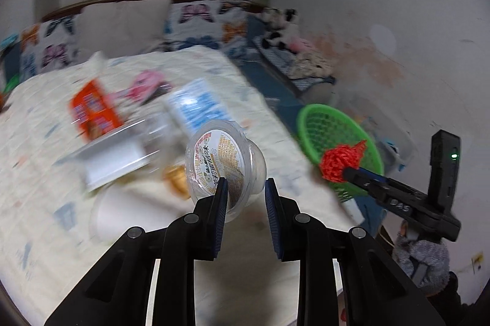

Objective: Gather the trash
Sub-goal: 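Drop the red net into the green basket while the left gripper drops the cup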

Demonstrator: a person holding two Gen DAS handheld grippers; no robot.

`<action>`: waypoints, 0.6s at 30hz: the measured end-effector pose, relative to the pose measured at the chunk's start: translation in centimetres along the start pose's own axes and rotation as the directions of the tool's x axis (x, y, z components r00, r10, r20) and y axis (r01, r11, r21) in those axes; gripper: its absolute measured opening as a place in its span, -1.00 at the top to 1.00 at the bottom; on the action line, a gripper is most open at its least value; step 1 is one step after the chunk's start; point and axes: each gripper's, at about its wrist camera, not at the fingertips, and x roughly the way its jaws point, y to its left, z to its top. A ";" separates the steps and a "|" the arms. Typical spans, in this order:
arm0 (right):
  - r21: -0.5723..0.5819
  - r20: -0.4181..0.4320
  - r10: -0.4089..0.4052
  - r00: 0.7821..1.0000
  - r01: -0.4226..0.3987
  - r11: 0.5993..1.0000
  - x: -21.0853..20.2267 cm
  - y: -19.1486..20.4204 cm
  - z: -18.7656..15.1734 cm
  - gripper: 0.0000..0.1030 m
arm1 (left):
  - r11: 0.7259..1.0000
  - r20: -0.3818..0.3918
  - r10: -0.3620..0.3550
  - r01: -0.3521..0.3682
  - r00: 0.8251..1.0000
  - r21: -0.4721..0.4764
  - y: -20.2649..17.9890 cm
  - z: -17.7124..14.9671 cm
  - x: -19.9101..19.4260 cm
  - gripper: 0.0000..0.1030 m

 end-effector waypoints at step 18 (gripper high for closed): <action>0.136 -0.011 -0.162 0.987 0.162 0.977 -0.5 -10.1 -0.6 -0.29 | 0.967 -0.117 -0.166 0.185 0.979 0.177 -12.3 5.6 11.5 0.52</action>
